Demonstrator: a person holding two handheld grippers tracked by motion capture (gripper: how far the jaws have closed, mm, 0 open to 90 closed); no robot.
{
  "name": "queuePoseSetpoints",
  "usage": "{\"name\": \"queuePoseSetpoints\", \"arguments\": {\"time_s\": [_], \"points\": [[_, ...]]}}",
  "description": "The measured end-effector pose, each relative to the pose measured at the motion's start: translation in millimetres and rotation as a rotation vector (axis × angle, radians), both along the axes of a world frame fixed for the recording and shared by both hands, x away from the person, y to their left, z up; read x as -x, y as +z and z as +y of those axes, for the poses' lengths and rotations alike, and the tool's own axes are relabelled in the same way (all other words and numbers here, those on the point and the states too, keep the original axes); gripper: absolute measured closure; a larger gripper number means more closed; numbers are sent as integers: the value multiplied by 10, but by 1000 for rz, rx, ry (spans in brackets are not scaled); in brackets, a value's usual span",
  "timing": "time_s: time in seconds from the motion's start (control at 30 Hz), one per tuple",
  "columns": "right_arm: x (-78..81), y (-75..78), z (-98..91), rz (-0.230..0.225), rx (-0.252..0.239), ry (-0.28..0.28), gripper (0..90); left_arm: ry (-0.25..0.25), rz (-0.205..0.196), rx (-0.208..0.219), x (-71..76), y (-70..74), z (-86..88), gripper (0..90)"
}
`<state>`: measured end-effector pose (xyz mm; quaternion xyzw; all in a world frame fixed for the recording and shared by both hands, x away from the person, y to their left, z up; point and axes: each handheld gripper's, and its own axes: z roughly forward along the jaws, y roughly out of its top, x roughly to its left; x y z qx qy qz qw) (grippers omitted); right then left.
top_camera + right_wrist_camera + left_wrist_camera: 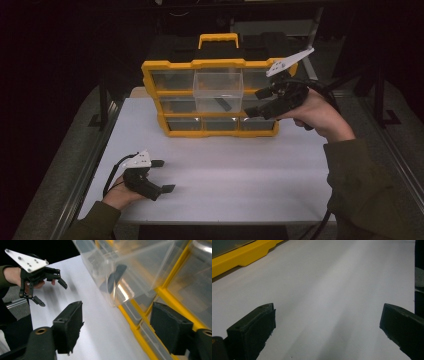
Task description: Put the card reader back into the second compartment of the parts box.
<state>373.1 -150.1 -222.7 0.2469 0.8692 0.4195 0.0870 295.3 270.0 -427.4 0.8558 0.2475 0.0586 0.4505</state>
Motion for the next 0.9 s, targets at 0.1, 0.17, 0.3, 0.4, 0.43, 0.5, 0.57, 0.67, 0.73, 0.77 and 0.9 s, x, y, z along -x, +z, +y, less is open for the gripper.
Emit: {"name": "queuePoseSetpoints", "arguments": {"time_s": [0.1, 0.17, 0.3, 0.4, 0.43, 0.5, 0.57, 0.67, 0.73, 0.77, 0.9], "points": [[23, -104, 0, 6, -4, -14, 207, 0, 0, 0, 0, 0, 1, 0], [33, -159, -1, 7, -6, -22, 188, 0, 0, -1, -1, -1, 1, 0], [55, -283, -9, 2, -14, -41, 151, -1, -2, -1, 2, -1, -1, 0], [73, -345, -9, -1, -15, -49, 138, 0, -2, 1, 3, -1, -1, 0], [88, -412, -10, -1, -18, -51, 132, 1, -1, 2, 3, -1, -1, 0], [102, -475, -10, 2, -17, -56, 126, 0, -1, 0, 3, -2, -1, 0], [114, -563, -7, 7, -19, -61, 98, 1, -1, 0, 3, -2, -1, 0], [128, -674, -6, 9, -27, -68, 55, 1, -1, 2, 5, -1, 0, 0], [141, -748, -1, 14, -30, -70, 20, 2, -1, 2, 5, -1, 1, 0], [141, -748, -1, 14, -30, -70, 20, 2, -1, 2, 5, -1, 1, 0], [180, -922, 25, 16, -32, -75, 0, 1, -2, 0, 5, -1, 0, 0]]}}
